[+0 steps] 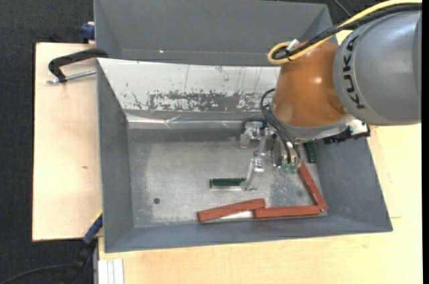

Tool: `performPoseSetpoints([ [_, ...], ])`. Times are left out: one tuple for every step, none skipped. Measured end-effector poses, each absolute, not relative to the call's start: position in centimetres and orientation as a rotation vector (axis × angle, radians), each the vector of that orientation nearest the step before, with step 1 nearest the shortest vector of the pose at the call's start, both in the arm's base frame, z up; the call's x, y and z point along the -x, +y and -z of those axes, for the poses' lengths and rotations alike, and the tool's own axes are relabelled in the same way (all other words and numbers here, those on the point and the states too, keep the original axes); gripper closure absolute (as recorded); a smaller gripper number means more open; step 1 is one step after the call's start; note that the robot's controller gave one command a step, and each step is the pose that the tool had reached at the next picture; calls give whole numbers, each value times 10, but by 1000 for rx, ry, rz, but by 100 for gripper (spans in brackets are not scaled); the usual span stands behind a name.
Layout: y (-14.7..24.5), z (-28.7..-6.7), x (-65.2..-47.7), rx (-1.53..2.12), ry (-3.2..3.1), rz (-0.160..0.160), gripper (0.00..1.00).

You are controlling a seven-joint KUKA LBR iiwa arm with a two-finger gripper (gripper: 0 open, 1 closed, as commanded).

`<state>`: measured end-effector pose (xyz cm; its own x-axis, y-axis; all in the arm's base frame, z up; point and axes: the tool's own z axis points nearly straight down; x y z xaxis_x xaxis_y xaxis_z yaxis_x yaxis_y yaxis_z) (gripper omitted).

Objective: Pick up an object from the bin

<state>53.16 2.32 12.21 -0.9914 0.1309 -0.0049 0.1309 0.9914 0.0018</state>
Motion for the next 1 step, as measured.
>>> performPoseSetpoints([
  [88,-68,-515,-276,3136,-6,0],
])
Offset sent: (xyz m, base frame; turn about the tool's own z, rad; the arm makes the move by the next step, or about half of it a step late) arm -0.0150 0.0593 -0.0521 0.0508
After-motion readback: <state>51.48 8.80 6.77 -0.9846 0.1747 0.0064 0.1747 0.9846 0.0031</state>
